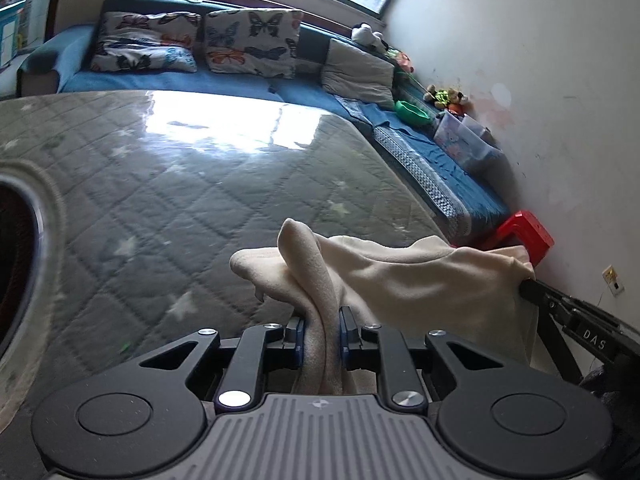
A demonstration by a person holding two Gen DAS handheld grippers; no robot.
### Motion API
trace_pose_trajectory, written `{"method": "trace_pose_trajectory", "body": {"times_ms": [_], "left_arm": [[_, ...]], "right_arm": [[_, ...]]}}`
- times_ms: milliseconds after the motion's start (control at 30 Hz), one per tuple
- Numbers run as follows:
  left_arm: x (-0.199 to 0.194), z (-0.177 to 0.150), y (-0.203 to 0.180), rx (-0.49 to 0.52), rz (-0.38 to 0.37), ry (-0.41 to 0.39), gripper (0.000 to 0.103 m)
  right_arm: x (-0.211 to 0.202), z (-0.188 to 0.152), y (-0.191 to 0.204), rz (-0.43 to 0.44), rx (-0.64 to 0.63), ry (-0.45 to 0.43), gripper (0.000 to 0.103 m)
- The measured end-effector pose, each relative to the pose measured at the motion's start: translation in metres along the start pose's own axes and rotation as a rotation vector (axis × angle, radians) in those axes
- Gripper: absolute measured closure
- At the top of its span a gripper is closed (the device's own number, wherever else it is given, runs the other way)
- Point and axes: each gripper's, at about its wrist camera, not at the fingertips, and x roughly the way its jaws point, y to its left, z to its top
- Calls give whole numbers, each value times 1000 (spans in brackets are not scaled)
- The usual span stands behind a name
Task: Fold clothes
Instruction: 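Lift the hem with both grippers and fold it toward the collar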
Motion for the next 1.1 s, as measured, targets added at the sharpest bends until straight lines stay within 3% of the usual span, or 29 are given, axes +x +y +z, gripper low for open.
{"method": "trace_pose_trajectory", "body": {"times_ms": [600,1100], "left_arm": [[27,7,-24,53,11,29,86],[39,-7,-19,48,30,86,85]], "right_arm": [[15,2,-19,-51,-5,12,94],[36,-15,-36,-82,18,91,94]]}}
